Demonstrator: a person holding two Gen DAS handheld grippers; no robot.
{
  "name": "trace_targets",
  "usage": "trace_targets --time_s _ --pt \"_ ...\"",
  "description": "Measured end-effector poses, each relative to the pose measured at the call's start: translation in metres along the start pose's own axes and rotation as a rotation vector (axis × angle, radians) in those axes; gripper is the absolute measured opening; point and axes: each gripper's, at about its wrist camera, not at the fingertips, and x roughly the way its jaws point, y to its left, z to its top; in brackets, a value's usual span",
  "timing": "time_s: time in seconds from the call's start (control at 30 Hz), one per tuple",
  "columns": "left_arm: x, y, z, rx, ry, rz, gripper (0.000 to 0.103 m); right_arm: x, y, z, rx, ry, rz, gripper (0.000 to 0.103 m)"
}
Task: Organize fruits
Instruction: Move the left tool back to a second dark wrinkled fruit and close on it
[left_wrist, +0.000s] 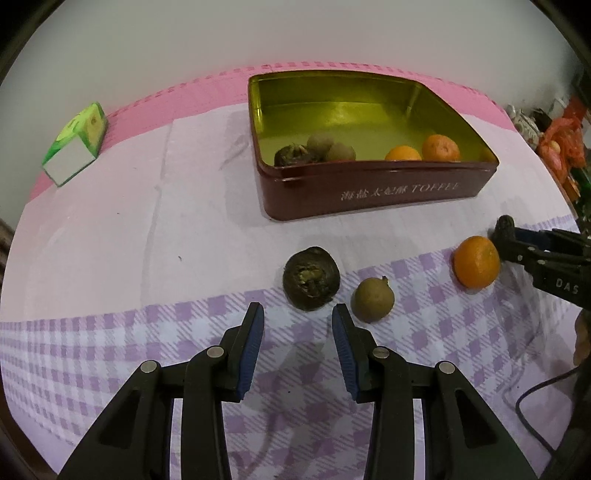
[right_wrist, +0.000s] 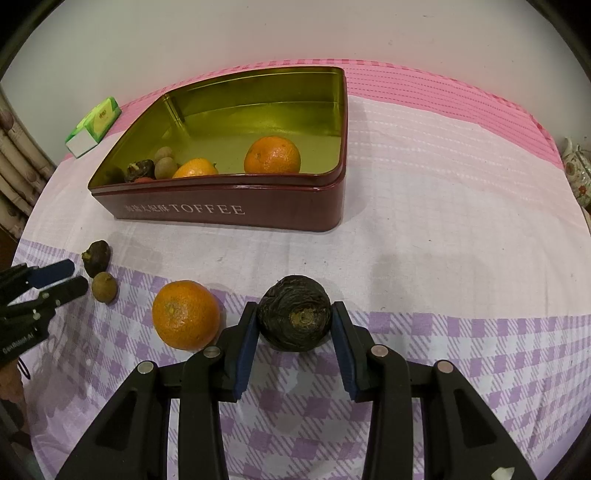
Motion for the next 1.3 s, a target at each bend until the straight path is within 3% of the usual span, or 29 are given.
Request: trace_targets --time_s 0.63,1.3 --pt "0.023 -0.013 0.028 0.011 -0.007 -0.008 0.039 0.0 -0.001 0.0 0.001 -0.001 0.004 0.036" --pt "0.011 -0.011 0.017 -0.004 -0.028 -0.017 0.035 0.003 0.003 0.001 -0.006 0.011 -0.009 0.036"
